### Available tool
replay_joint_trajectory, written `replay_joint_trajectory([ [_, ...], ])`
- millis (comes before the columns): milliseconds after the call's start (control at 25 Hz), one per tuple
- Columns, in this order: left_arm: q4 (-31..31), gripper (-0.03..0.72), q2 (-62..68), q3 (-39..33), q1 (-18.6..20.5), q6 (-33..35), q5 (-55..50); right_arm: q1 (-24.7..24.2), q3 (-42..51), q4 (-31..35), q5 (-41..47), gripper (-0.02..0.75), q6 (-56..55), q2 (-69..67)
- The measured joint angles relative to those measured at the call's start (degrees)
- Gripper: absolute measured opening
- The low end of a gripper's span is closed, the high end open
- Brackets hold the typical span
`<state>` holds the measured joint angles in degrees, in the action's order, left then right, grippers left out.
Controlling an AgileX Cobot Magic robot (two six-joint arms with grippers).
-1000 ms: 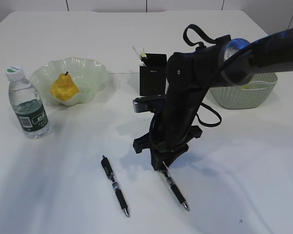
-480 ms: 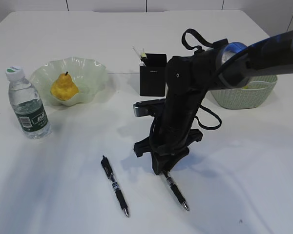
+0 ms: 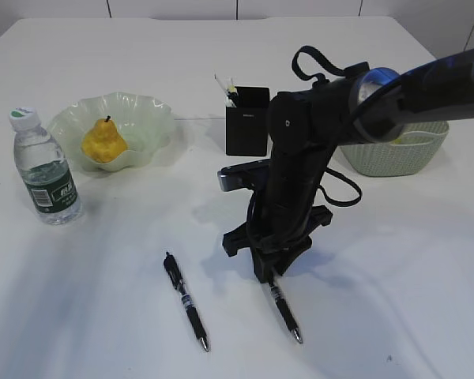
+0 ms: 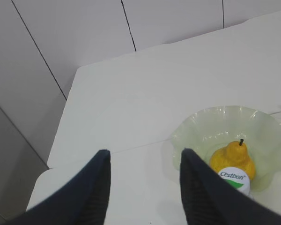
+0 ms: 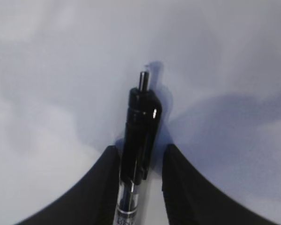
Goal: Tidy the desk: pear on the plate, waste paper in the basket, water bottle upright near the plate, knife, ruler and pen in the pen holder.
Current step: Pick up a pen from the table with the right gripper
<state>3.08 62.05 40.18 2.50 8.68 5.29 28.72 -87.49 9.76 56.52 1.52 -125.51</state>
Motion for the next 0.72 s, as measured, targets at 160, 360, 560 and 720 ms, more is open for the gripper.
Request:
replay_joint_trajectory([
  [160,0.0,0.341,0.0,0.0,0.0,0.0,0.0,0.0,0.0,-0.1,0.0,0.242,0.0,0.0],
  [360,0.0,0.341,0.0,0.0,0.0,0.0,0.0,0.0,0.0,-0.1,0.0,0.212,-1.2,0.0],
  [560,0.0,0.34,0.0,0.0,0.0,0.0,0.0,0.0,0.0,-0.12,0.0,0.167,-1.83,0.0],
  [720,0.0,0.341,0.0,0.0,0.0,0.0,0.0,0.0,0.0,-0.35,-0.08,0.12,-2.3,-0.1],
])
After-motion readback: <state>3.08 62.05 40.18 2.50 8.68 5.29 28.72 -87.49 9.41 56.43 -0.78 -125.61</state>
